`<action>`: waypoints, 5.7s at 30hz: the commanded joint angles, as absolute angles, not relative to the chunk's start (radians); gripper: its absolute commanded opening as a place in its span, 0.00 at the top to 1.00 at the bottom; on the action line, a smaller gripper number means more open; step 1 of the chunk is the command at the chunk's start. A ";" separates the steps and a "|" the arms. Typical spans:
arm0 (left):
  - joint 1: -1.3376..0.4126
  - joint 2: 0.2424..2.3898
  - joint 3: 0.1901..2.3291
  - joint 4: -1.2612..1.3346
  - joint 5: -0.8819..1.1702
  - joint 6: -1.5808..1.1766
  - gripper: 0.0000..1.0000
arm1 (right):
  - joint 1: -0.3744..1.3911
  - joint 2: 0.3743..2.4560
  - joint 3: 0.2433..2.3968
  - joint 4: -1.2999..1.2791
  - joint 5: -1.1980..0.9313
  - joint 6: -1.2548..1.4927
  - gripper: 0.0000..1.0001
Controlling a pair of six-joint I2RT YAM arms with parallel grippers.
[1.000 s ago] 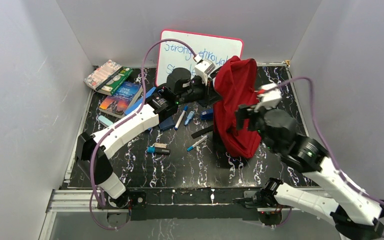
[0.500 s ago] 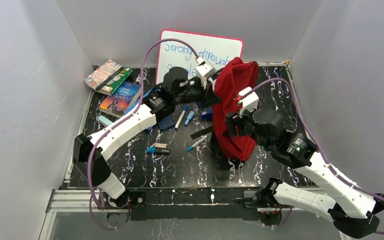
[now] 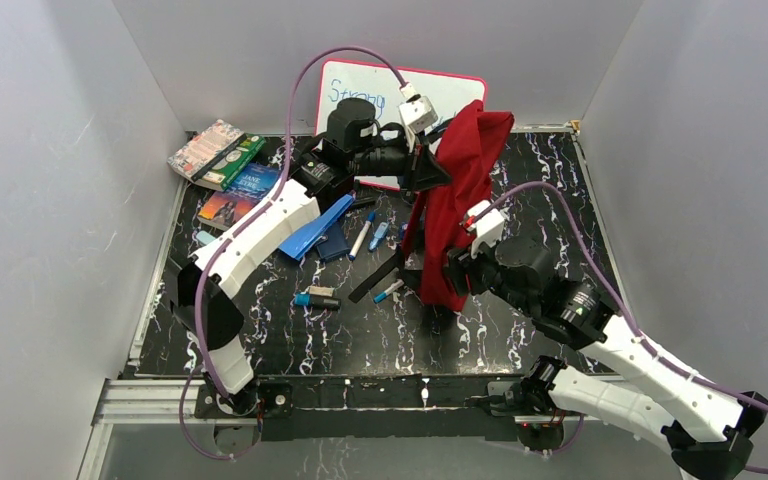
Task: Pack the student bag
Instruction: Pick up the student bag at the center of the board, then unzip the student bag at the center of the board.
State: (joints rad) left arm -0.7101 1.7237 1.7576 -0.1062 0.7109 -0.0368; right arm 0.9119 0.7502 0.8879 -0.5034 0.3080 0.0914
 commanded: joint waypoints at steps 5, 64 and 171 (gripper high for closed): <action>-0.697 1.706 1.800 -0.117 0.819 0.032 1.00 | 0.914 0.657 0.795 -0.323 0.309 0.131 0.44; -0.591 1.644 1.720 -0.007 1.253 0.024 1.00 | 0.913 0.606 0.356 0.462 -0.010 -0.403 0.59; -0.808 1.277 1.396 -0.035 0.205 0.095 0.36 | 0.913 0.945 0.938 0.309 0.694 0.038 1.00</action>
State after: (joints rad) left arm -0.7971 1.3560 1.3930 -0.0696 0.3798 0.0685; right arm 0.9169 0.9371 0.8631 0.1555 0.6167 -0.0025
